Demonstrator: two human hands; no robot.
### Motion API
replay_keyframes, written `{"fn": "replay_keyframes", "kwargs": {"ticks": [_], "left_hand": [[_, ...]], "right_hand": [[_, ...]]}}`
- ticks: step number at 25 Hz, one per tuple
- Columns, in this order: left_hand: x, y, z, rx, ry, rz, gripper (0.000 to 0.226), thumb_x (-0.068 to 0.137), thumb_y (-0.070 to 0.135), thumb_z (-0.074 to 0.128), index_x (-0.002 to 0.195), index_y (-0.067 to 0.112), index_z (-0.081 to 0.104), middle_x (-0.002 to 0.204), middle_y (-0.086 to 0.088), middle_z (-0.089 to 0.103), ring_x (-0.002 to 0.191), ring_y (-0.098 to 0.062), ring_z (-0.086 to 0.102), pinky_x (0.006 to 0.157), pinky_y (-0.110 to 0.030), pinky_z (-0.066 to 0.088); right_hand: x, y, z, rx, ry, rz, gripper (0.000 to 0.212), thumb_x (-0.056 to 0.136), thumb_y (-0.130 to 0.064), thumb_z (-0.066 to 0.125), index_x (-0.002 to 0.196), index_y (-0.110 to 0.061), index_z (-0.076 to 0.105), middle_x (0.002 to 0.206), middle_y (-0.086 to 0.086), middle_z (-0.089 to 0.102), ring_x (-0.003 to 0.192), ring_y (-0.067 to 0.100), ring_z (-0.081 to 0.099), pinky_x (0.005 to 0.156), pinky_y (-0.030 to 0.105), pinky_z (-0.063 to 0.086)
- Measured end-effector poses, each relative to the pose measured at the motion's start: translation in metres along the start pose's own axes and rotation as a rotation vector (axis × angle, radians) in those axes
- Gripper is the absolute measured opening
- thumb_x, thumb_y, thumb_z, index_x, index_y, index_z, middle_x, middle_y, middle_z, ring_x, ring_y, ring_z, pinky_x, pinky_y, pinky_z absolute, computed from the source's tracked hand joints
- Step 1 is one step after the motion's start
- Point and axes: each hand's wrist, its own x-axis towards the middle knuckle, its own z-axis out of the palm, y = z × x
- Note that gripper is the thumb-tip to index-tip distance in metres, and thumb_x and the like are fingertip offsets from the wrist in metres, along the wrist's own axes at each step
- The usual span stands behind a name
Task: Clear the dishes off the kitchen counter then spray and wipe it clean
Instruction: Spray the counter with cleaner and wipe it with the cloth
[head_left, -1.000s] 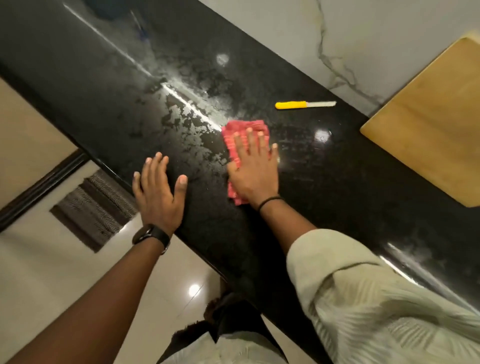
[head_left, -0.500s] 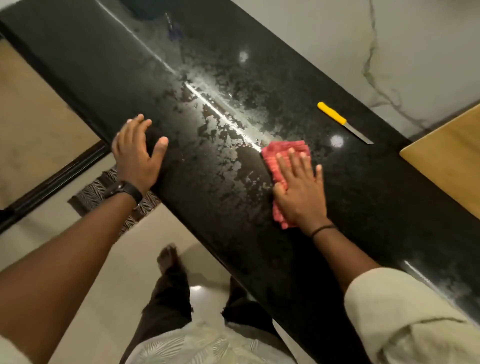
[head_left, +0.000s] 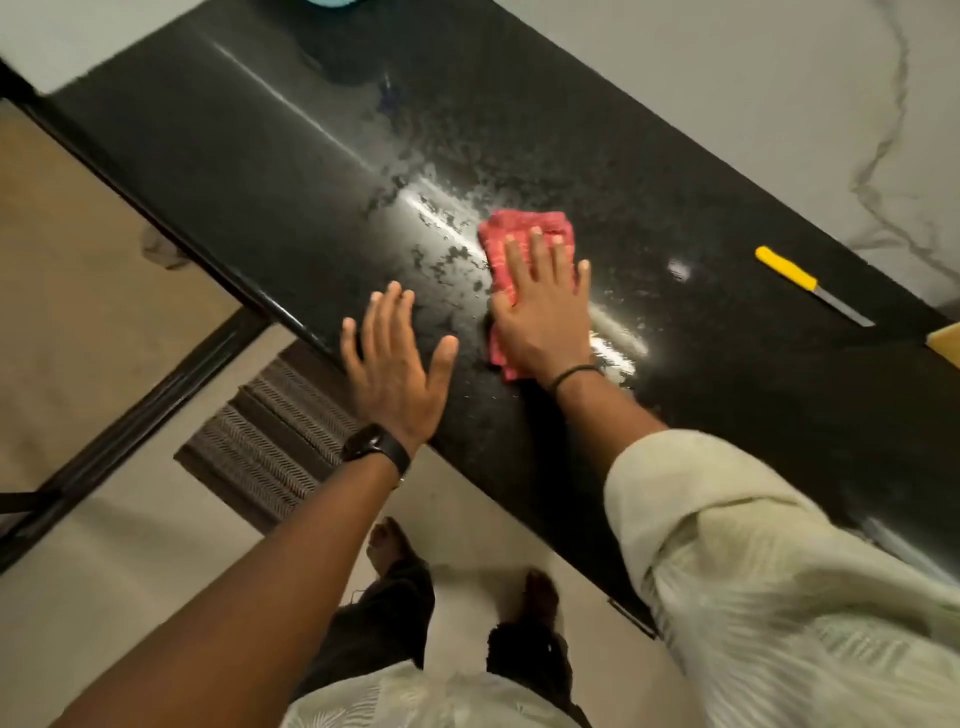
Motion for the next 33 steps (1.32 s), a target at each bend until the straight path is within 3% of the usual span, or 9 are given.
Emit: {"fn": "replay_keyframes", "kwargs": {"ticks": [4, 9, 13, 17, 24, 26, 28, 31, 33], "left_hand": [[0.004, -0.018, -0.024, -0.219, -0.098, 0.04, 0.079, 0.098, 0.069, 0.024, 0.154, 0.014, 0.038, 0.164, -0.001, 0.03, 0.153, -0.018, 0.023, 0.125, -0.049, 0.01], [0.067, -0.077, -0.045, -0.134, -0.12, 0.076, 0.075, 0.099, 0.067, 0.026, 0.152, 0.017, 0.038, 0.164, 0.0, 0.03, 0.153, -0.021, 0.022, 0.124, -0.052, 0.012], [0.138, -0.129, -0.054, -0.034, -0.111, 0.011, 0.071, 0.1, 0.062, 0.029, 0.151, 0.015, 0.039, 0.164, -0.004, 0.03, 0.153, -0.024, 0.02, 0.123, -0.057, 0.012], [0.149, -0.139, -0.046, 0.14, -0.165, 0.027, 0.075, 0.102, 0.065, 0.024, 0.156, 0.013, 0.03, 0.167, -0.005, 0.021, 0.156, -0.024, 0.011, 0.123, -0.058, 0.005], [0.149, -0.138, -0.051, 0.164, -0.218, 0.061, 0.082, 0.099, 0.07, 0.014, 0.157, 0.014, 0.028, 0.167, -0.004, 0.02, 0.156, -0.021, 0.008, 0.124, -0.056, 0.003], [0.154, -0.139, -0.053, 0.046, -0.25, 0.009, 0.089, 0.094, 0.077, 0.012, 0.157, 0.017, 0.029, 0.167, 0.0, 0.019, 0.157, -0.018, 0.005, 0.125, -0.053, -0.001], [0.162, -0.143, -0.062, -0.221, -0.287, -0.11, 0.091, 0.089, 0.082, 0.021, 0.155, 0.021, 0.033, 0.166, 0.005, 0.021, 0.156, -0.013, 0.004, 0.126, -0.048, 0.001], [0.17, -0.149, -0.083, -0.672, -0.287, -0.275, 0.075, 0.087, 0.07, 0.042, 0.149, 0.027, 0.041, 0.16, 0.005, 0.033, 0.15, -0.005, 0.022, 0.125, -0.031, 0.018], [0.175, -0.155, -0.092, -0.695, -0.215, -0.305, 0.068, 0.089, 0.064, 0.045, 0.146, 0.027, 0.046, 0.153, 0.007, 0.041, 0.141, -0.001, 0.035, 0.118, -0.019, 0.029]], "right_hand": [[-0.074, -0.071, 0.025, -0.03, -0.066, -0.157, 0.065, 0.103, -0.052, 0.022, 0.164, -0.036, 0.006, 0.173, 0.0, -0.002, 0.159, 0.025, -0.008, 0.126, 0.058, 0.001], [-0.111, -0.012, 0.02, -0.069, -0.037, -0.031, 0.072, 0.097, -0.052, 0.03, 0.163, -0.042, 0.004, 0.173, -0.005, 0.0, 0.159, 0.02, -0.004, 0.127, 0.057, 0.003], [-0.06, 0.022, 0.002, -0.02, 0.009, 0.182, 0.07, 0.097, -0.052, 0.026, 0.163, -0.04, 0.007, 0.173, -0.004, 0.001, 0.159, 0.018, -0.004, 0.127, 0.054, -0.001], [0.015, 0.023, -0.009, 0.012, 0.044, 0.329, 0.069, 0.1, -0.052, 0.025, 0.164, -0.034, 0.008, 0.173, 0.0, 0.002, 0.159, 0.022, -0.003, 0.127, 0.056, 0.001], [0.132, -0.059, -0.009, 0.027, 0.032, 0.166, 0.071, 0.098, -0.054, 0.021, 0.164, -0.031, 0.011, 0.173, 0.005, 0.005, 0.159, 0.029, 0.0, 0.127, 0.057, -0.001], [0.148, -0.101, 0.0, 0.021, 0.014, 0.067, 0.071, 0.098, -0.055, 0.02, 0.164, -0.032, 0.009, 0.172, 0.005, 0.004, 0.159, 0.029, -0.001, 0.127, 0.057, -0.002], [0.152, -0.143, 0.007, 0.013, -0.002, -0.043, 0.07, 0.1, -0.052, 0.022, 0.165, -0.031, 0.008, 0.173, 0.006, 0.004, 0.159, 0.03, -0.001, 0.127, 0.058, -0.002], [0.143, -0.197, 0.015, 0.029, -0.055, -0.171, 0.074, 0.095, -0.052, 0.019, 0.165, -0.029, 0.013, 0.173, 0.007, 0.006, 0.159, 0.032, -0.001, 0.126, 0.058, -0.001], [0.135, -0.229, 0.018, 0.046, -0.095, -0.224, 0.077, 0.093, -0.053, 0.017, 0.165, -0.027, 0.012, 0.173, 0.008, 0.003, 0.159, 0.033, -0.004, 0.126, 0.059, -0.002]]}}
